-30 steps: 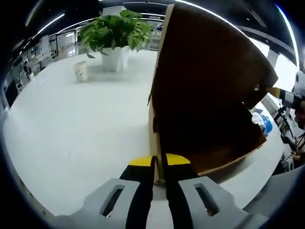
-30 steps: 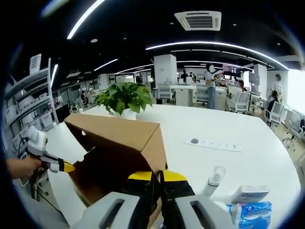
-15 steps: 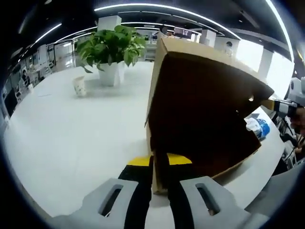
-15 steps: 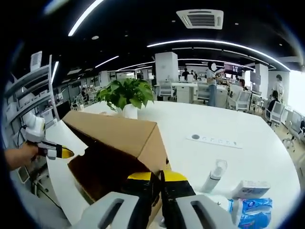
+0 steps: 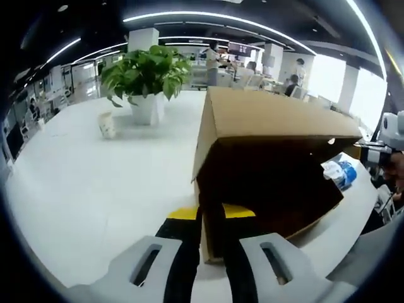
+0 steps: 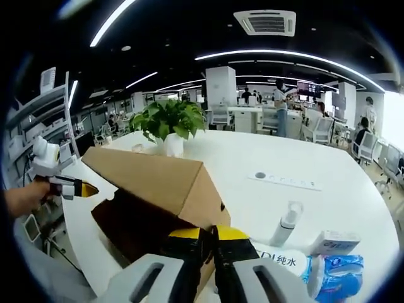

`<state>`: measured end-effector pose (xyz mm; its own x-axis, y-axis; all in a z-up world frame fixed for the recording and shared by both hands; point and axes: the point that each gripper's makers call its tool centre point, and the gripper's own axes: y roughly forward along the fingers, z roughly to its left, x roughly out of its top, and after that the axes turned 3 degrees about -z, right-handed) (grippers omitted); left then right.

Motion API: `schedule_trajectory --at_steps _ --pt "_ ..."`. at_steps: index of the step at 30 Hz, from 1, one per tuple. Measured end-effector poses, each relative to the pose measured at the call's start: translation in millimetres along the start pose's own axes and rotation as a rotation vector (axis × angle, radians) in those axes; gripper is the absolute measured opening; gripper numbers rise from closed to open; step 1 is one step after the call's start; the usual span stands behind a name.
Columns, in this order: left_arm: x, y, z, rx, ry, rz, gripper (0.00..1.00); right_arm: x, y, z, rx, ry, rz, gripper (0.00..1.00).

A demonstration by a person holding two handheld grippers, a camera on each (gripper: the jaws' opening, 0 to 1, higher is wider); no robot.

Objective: Operate the shoe box by opening the lid, removing the specified soft item, and placing it in the target area until the item is outside and the box remains undamaged.

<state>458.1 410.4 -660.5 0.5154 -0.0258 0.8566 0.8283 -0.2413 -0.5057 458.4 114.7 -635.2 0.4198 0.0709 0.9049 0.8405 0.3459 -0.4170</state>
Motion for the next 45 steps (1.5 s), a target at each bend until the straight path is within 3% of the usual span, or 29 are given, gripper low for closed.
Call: schedule_trajectory --at_steps 23,36,45 --pt "17.4 -5.4 -4.0 -0.009 0.035 -0.072 0.14 -23.2 -6.0 5.3 0.014 -0.007 0.027 0.02" --pt "6.1 -9.5 -4.3 -0.020 0.042 -0.051 0.17 -32.8 -8.5 9.9 0.044 -0.029 0.036 0.02" --pt "-5.3 -12.0 -5.7 -0.038 0.053 -0.024 0.20 -39.1 -11.6 16.7 0.080 -0.044 0.032 0.08"
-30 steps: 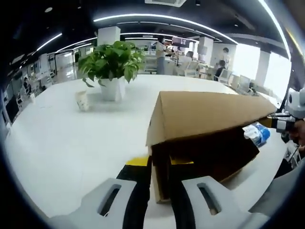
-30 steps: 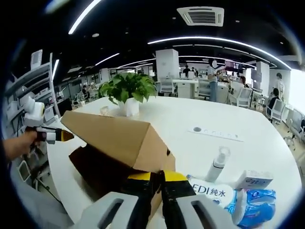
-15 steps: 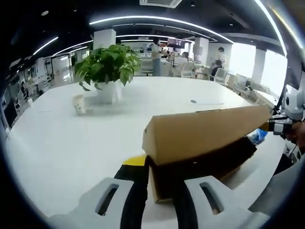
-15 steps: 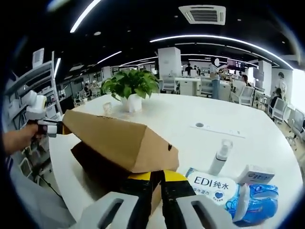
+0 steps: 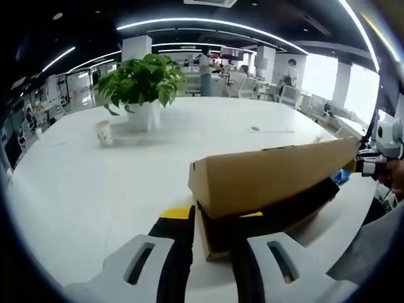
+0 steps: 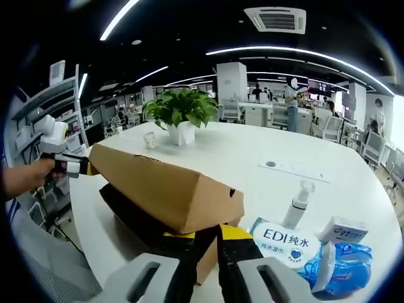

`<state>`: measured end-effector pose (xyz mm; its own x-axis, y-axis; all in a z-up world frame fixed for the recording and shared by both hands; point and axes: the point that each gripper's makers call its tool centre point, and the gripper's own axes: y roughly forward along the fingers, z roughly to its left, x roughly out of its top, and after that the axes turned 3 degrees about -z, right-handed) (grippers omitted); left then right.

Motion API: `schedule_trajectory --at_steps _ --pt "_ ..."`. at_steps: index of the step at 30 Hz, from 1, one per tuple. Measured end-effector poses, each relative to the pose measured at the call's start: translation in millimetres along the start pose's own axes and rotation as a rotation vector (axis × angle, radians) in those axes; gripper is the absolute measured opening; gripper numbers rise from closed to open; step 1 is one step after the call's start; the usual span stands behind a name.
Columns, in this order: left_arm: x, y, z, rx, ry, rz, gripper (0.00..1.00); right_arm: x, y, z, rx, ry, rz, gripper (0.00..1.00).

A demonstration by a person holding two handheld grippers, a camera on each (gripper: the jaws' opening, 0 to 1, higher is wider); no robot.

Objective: Operate the shoe box by opening the lid, removing the specified soft item, and placing it in the target area until the item is outside and the box remains undamaged.

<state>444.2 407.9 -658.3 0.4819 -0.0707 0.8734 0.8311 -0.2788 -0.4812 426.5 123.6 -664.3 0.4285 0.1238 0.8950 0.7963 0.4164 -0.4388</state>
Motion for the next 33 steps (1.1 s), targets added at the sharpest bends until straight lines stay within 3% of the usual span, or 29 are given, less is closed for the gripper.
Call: schedule_trajectory --at_steps 4,33 --pt "-4.0 -1.0 -3.0 -0.018 0.017 0.007 0.23 -3.5 -0.6 5.9 0.031 -0.008 -0.001 0.14" --pt "-27.9 -2.3 -14.6 -0.082 0.092 0.050 0.31 -22.7 -1.4 22.0 0.090 -0.107 0.031 0.28"
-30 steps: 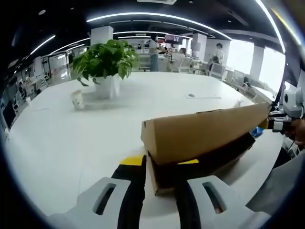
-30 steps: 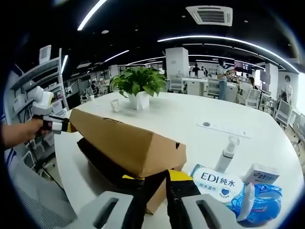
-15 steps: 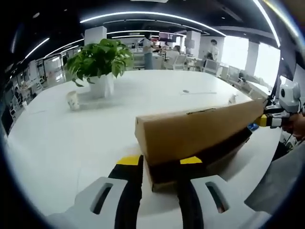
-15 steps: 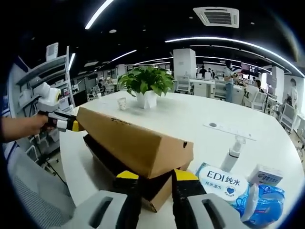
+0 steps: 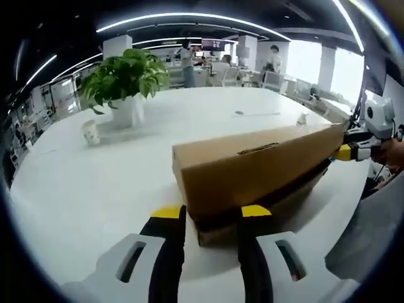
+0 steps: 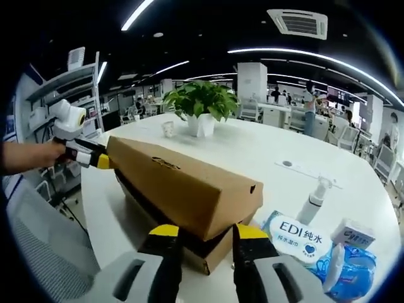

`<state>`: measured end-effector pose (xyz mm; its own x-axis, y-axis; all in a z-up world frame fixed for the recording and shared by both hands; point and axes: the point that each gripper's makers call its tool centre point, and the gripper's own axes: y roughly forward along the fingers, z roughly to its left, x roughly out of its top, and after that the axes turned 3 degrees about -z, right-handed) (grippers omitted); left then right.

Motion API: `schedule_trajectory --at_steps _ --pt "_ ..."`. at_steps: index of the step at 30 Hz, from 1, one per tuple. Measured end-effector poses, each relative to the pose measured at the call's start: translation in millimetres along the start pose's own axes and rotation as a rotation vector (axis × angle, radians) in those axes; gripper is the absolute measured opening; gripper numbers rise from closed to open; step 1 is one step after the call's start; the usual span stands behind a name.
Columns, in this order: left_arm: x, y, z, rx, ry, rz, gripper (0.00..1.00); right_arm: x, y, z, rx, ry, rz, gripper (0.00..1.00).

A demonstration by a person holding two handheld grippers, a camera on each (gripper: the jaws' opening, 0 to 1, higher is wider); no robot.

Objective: Operate the shoe box by opening the lid, removing the specified soft item, and placing it in the target area until the item is outside and the box remains undamaged.

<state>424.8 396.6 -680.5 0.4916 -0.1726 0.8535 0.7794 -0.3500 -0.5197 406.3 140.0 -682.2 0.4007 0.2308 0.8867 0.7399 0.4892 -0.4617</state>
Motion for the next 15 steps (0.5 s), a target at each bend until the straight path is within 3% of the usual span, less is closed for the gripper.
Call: schedule_trajectory --at_steps 15 --pt "-12.5 0.7 -2.3 -0.007 0.059 0.038 0.34 -12.6 2.9 5.9 0.014 -0.051 0.029 0.32"
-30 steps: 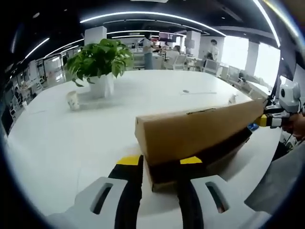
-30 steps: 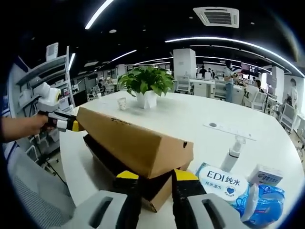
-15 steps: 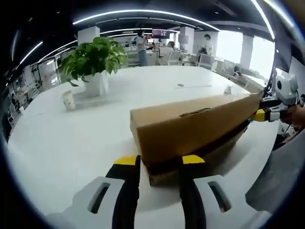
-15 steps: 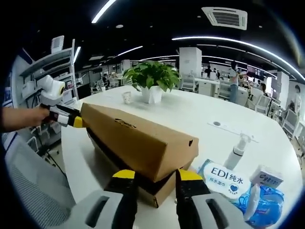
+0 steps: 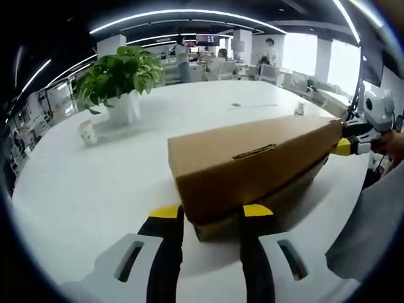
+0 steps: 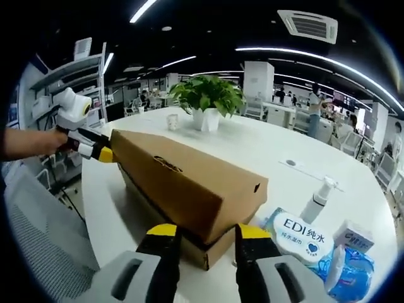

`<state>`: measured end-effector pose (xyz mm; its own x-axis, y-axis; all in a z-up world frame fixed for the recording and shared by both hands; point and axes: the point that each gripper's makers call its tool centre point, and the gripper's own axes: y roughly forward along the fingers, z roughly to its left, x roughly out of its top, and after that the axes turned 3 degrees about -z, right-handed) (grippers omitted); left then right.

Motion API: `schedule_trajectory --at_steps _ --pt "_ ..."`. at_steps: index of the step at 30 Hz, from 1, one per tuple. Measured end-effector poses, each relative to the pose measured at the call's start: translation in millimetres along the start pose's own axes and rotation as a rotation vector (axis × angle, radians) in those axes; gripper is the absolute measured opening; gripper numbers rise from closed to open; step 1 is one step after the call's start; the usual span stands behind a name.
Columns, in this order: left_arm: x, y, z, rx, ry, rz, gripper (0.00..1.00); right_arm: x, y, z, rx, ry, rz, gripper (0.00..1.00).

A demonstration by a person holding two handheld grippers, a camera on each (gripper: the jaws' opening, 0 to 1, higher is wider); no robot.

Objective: Operate the shoe box by opening the lid, removing the specified soft item, and placing it in the target area until the item is outside and the box remains undamaged.

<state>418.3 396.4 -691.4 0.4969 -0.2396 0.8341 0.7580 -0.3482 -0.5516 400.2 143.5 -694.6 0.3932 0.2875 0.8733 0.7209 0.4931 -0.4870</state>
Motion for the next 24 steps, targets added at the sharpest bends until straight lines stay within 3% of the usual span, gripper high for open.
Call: schedule_trajectory --at_steps 24 --pt "-2.7 2.8 2.7 -0.015 0.036 0.000 0.36 -7.1 4.1 2.7 -0.017 -0.073 0.024 0.35"
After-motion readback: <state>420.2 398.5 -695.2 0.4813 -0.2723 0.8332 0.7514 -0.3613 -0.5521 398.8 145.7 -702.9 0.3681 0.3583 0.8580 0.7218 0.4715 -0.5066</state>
